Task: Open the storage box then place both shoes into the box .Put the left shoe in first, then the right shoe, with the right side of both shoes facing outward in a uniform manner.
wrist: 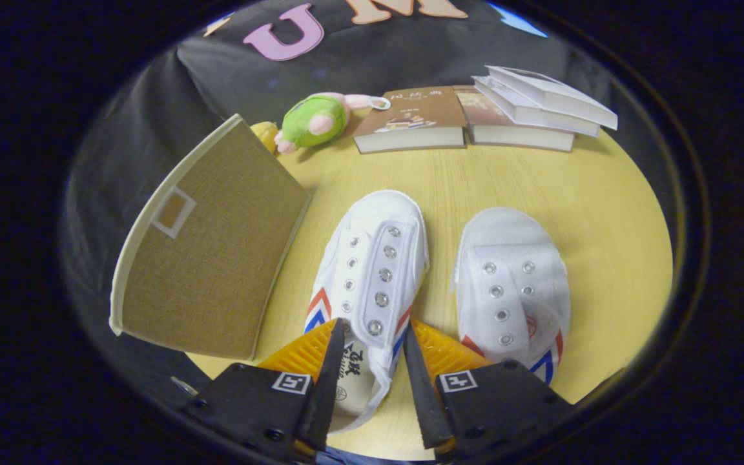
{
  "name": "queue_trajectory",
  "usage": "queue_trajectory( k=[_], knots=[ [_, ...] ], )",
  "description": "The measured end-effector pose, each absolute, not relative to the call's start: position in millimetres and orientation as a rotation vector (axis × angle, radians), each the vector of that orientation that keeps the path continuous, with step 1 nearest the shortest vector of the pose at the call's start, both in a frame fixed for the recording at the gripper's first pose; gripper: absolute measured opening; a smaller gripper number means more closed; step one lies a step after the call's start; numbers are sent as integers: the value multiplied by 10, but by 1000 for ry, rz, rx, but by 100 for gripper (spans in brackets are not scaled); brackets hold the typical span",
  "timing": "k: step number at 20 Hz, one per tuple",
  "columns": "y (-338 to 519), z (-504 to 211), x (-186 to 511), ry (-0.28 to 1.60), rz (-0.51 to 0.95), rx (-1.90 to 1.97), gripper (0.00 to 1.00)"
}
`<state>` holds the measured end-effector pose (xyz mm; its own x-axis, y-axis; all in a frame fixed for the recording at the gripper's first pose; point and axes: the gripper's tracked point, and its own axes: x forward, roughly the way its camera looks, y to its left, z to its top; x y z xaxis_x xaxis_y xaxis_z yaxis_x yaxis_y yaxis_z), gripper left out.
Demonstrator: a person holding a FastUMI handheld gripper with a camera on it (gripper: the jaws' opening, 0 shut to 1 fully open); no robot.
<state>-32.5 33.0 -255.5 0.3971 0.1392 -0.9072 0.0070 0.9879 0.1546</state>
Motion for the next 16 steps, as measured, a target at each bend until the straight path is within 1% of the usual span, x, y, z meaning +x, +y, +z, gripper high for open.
queue_trajectory(
  k=[5, 6, 8, 10, 11, 12, 16],
  knots=[
    [341, -2548, -380, 1200, 81, 318, 40],
    [296, -2567, -381, 1183, 70, 323, 33],
    [295, -2555, -386, 1168, 78, 350, 14],
    [293, -2559, -315, 1139, 90, 333, 14],
    [282, -2457, -336, 1130, 86, 335, 10],
    [287, -2513, -345, 1132, 86, 333, 6],
    [367, -2447, -321, 1111, 86, 423, 6]
  ],
)
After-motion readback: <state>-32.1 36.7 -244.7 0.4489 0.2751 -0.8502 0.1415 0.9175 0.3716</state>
